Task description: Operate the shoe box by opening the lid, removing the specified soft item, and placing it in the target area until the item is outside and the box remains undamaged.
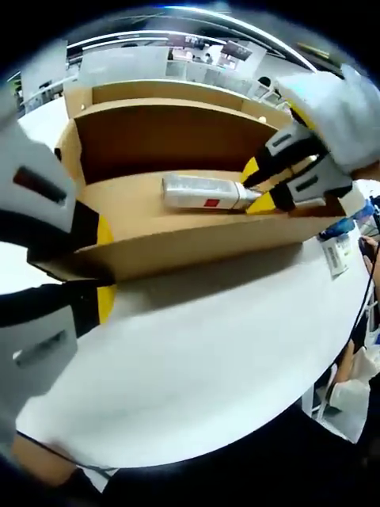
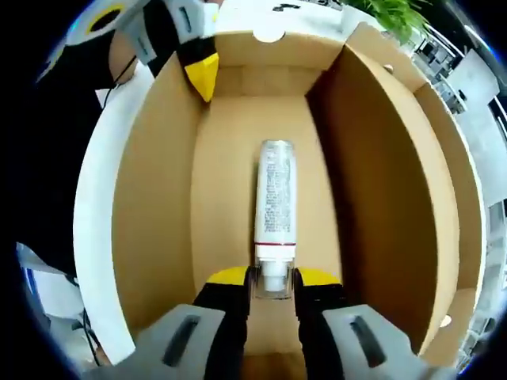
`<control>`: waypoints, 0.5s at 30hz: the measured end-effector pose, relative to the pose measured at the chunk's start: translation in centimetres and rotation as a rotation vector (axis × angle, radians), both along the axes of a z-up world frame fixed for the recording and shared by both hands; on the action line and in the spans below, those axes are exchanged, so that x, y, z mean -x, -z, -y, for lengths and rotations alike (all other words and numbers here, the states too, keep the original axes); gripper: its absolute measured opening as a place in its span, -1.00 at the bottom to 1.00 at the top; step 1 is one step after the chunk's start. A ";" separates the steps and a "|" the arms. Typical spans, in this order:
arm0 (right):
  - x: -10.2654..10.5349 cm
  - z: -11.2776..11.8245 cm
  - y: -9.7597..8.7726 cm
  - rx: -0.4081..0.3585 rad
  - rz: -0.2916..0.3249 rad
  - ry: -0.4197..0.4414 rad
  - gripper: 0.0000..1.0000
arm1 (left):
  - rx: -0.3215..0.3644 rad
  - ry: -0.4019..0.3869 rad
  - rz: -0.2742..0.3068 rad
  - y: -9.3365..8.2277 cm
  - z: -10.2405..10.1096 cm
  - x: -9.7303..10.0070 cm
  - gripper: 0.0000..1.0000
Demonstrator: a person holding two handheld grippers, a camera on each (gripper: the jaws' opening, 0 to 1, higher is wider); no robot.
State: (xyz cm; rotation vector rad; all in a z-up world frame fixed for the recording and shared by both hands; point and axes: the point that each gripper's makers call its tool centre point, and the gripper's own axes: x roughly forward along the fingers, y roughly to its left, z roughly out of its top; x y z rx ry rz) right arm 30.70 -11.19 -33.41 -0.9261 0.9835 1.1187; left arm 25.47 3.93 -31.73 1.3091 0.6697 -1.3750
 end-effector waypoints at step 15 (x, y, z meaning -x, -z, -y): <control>-2.1 -5.3 -1.3 -0.226 0.052 0.113 -0.09 | -0.010 -0.010 0.001 0.1 -0.2 -0.2 -0.79</control>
